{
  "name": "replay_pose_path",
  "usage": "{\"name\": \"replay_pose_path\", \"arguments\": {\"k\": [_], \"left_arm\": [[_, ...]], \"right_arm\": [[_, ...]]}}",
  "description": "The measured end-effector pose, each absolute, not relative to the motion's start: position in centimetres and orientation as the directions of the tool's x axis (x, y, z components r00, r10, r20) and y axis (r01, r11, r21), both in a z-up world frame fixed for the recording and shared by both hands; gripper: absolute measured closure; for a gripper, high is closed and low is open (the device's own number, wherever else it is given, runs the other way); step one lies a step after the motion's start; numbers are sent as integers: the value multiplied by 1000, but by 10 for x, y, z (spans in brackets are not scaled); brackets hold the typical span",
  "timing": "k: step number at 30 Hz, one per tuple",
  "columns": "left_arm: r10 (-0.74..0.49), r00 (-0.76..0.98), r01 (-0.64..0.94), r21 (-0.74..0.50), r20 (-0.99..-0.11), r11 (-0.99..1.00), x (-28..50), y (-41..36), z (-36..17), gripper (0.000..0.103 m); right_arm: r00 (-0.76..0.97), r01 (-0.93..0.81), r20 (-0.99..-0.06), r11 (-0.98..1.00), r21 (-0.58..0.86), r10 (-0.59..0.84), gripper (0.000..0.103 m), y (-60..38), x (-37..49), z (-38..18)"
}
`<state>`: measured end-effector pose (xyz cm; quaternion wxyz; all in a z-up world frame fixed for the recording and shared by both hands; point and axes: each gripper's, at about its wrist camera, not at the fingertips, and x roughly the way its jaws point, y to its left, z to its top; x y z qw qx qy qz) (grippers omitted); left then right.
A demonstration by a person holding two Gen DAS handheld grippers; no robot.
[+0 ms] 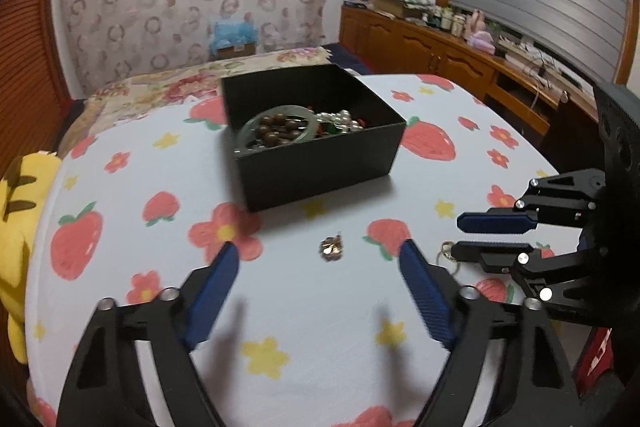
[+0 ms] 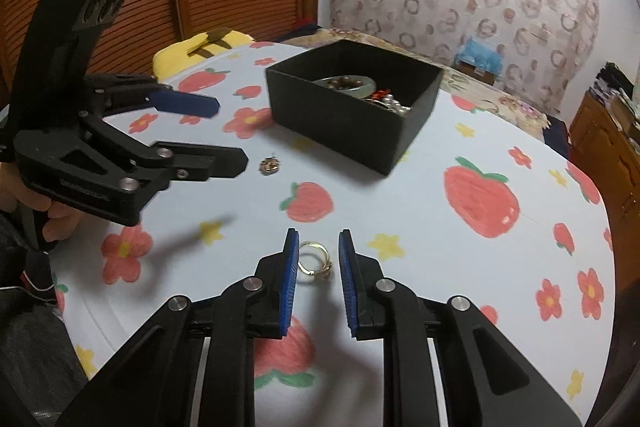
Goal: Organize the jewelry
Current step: 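Grasp the gold pearl ring from the sheet with the right gripper, then grasp the gold flower earring with the left gripper while the right gripper holds the ring, then lower the earring and ring into the black box and open both grippers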
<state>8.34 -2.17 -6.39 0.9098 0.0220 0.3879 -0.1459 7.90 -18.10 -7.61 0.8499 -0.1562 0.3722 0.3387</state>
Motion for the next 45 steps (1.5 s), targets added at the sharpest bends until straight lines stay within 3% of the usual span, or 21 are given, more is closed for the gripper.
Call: {"name": "replay_pose_path", "arguments": {"k": [2, 4, 10, 12, 14, 16, 27, 31, 45], "left_arm": [[-263, 635, 296, -85, -727, 951, 89, -28, -68, 39], [-257, 620, 293, -85, -741, 952, 96, -32, -73, 44], [-248, 591, 291, -84, -767, 953, 106, -36, -83, 63], [-242, 597, 293, -73, -765, 953, 106, -37, -85, 64], [-245, 597, 297, -72, -764, 952, 107, -37, -85, 73], [-241, 597, 296, -69, -765, 953, 108, -37, -85, 89], [-244, 618, 300, -63, -747, 952, 105, -36, -75, 89], [-244, 632, 298, -60, -735, 953, 103, -34, -68, 89], [-225, 700, 267, -44, -678, 963, 119, -23, -32, 89]], "right_arm": [[496, -689, -738, 725, -13, 458, 81, -182, 80, -76], [495, -689, -740, 725, -16, 455, 89, -183, 82, -77], [487, -688, -740, 726, 2, 464, 89, -185, 82, -79], [480, -692, -736, 722, 16, 477, 89, -186, 81, -79], [473, -696, -739, 718, 19, 479, 86, -185, 80, -80], [472, -697, -743, 717, 15, 475, 78, -184, 82, -81], [436, -723, -789, 690, -21, 433, 74, -173, 82, -92], [443, -722, -786, 691, -27, 432, 80, -175, 83, -92], [559, -682, -685, 729, -60, 467, 80, -168, 122, -36]]}}
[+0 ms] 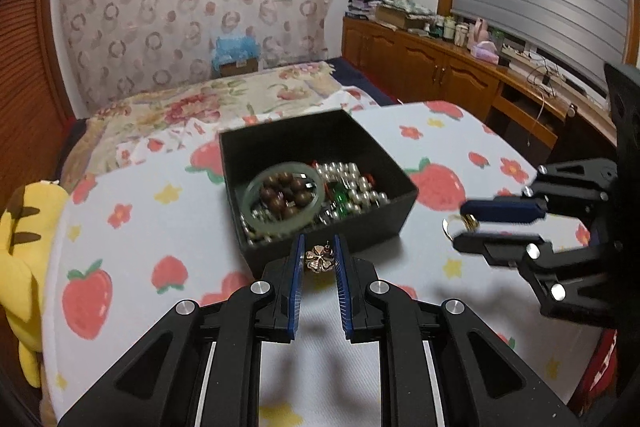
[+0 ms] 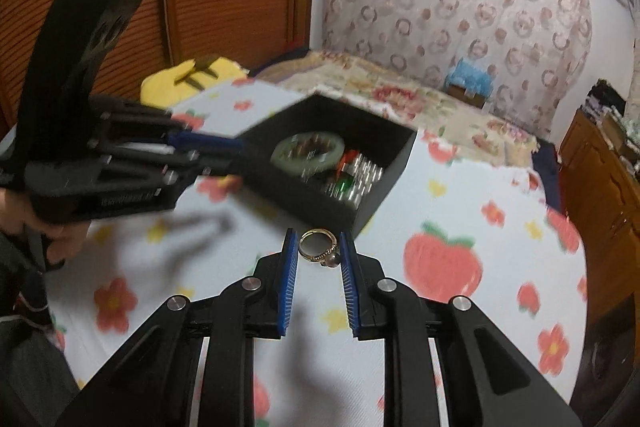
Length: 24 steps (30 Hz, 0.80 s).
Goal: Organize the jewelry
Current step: 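Lower the earring and ring into the black box and open both grippers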
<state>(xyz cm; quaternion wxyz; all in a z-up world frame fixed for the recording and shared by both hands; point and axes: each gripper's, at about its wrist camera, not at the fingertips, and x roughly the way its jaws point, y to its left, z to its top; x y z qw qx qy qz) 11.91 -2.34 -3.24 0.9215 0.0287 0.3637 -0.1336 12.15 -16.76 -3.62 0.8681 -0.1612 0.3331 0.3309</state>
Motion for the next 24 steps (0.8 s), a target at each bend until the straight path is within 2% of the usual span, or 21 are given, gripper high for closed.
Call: {"name": "replay_pose_path", "arguments": {"k": [13, 14, 18, 24], "left_arm": [[-207, 722, 250, -30, -660, 968, 129, -19, -20, 89], [-205, 724, 249, -28, -659, 968, 131, -19, -20, 89], [-194, 727, 247, -13, -659, 969, 141, -20, -19, 89], [-171, 724, 225, -5, -668, 974, 160, -17, -22, 89]], "right_arm": [[567, -651, -658, 759, 11, 496, 79, -151, 178, -29], [575, -647, -654, 763, 3, 491, 78, -150, 180, -28], [598, -646, -642, 763, -30, 480, 62, -144, 181, -26], [622, -605, -636, 796, -19, 457, 62, -160, 182, -28]]}}
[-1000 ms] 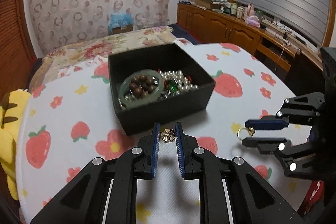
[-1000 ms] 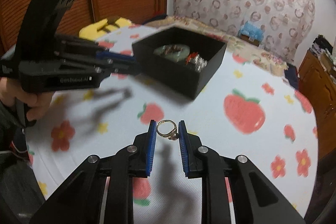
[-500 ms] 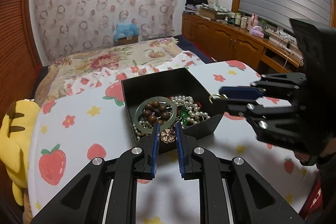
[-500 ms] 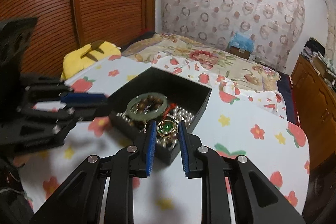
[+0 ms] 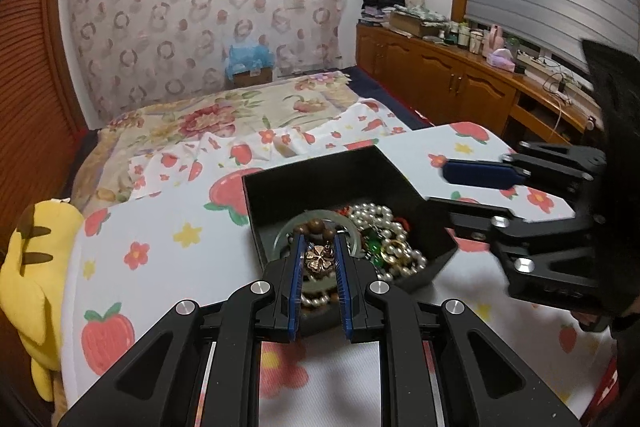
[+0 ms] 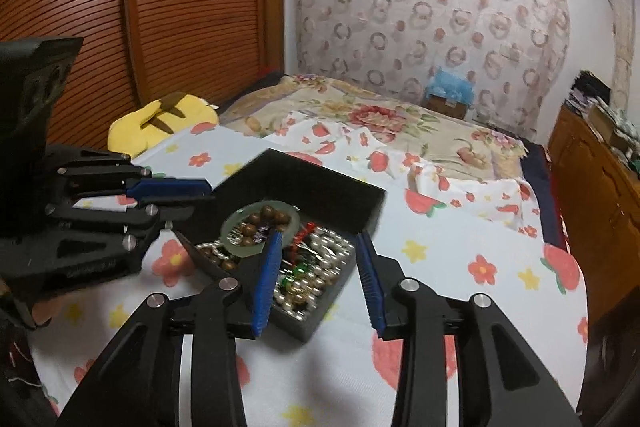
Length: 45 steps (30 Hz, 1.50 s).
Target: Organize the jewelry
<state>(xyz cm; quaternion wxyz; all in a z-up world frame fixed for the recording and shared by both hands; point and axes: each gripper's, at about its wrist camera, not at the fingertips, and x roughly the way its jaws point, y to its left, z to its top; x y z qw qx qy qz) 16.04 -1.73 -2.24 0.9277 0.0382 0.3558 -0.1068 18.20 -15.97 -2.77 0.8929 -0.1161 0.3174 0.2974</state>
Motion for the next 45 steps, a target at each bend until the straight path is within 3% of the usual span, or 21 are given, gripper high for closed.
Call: {"name": "replay_pose_path", "arguments": {"k": [22, 23, 25, 29, 33, 37, 40, 45], "left_arm": [[-103, 750, 148, 14, -653, 989, 215, -17, -13, 88], [-101, 749, 146, 14, -655, 989, 215, -16, -13, 86], [-97, 749, 139, 13, -655, 990, 216, -15, -13, 64], [-89, 755, 125, 10, -649, 992, 210, -13, -13, 53], [-74, 766, 108, 15, -638, 994, 195, -10, -14, 30], [-57, 775, 89, 18, -629, 996, 179, -6, -12, 19], [-54, 788, 76, 11, -614, 997, 160, -3, -9, 9], [-46, 806, 61, 6, -591, 998, 130, -1, -4, 8]], "right_arm": [[643, -536, -631, 843, 34, 434, 62, -210, 172, -45], [643, -536, -632, 843, 34, 434, 62, -210, 173, -45], [644, -534, -631, 845, 34, 432, 62, -211, 172, -45], [650, -521, -630, 853, 38, 425, 62, -211, 169, -48], [660, -502, -624, 864, 47, 418, 62, -212, 166, -49], [666, -486, -621, 872, 59, 413, 62, -212, 163, -49], [675, -473, -612, 878, 69, 412, 49, -212, 157, -47], [701, -455, -583, 887, 79, 412, 30, -213, 141, -38]]}}
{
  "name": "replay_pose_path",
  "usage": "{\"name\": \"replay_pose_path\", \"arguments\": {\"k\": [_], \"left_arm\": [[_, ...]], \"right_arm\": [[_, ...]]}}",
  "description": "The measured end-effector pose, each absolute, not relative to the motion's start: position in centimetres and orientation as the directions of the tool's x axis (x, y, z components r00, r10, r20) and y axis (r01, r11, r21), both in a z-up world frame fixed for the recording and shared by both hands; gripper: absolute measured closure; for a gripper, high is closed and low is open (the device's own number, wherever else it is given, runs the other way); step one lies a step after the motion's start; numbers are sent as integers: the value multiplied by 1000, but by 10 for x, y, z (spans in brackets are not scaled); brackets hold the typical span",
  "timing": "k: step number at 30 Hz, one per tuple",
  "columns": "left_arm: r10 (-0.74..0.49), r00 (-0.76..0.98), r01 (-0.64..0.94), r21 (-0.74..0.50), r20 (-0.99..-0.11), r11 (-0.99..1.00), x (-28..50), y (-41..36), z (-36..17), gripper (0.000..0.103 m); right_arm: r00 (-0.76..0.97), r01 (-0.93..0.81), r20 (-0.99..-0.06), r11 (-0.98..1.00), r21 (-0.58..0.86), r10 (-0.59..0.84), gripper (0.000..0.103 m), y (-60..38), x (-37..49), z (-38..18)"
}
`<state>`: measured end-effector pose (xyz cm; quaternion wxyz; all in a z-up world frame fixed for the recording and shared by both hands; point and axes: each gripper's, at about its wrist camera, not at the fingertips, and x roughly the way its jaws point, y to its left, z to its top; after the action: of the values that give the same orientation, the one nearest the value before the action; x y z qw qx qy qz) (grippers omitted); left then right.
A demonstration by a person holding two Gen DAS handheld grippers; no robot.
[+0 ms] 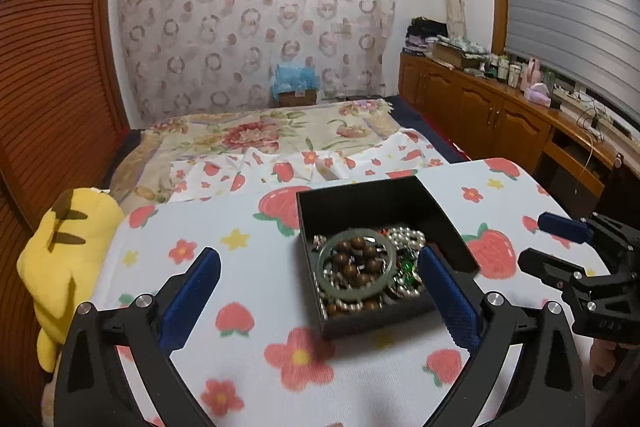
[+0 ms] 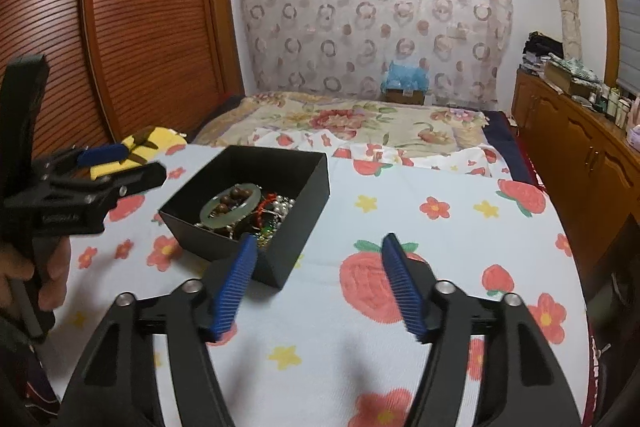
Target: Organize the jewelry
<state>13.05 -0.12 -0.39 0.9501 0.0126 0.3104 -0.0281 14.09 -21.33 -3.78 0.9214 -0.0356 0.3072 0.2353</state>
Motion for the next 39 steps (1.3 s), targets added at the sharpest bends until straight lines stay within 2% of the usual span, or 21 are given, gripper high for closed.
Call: {"name": "replay_pose_path", "arguments": {"k": [2, 6, 11, 23, 39], "left_arm": [[-49, 814, 65, 7, -579, 998, 120, -3, -1, 8], [-29, 836, 46, 18, -549, 999, 100, -5, 6, 8], [-15, 844, 31, 21, -536, 999, 80, -8, 9, 8], [32, 865, -28, 15, -500, 999, 35, 0, 16, 8], [41, 868, -43, 6, -495, 999, 24, 6, 15, 8]], "right_arm": [[707, -454, -573, 887, 82, 414, 26, -212, 134, -33], [727, -452, -548, 889, 73, 414, 12, -210, 121, -23], [756, -438, -516, 897, 58, 402, 5, -210, 102, -14], [810, -386, -453, 920, 69, 373, 4, -224, 62, -2], [821, -375, -441, 925, 60, 362, 4, -223, 52, -1]]}}
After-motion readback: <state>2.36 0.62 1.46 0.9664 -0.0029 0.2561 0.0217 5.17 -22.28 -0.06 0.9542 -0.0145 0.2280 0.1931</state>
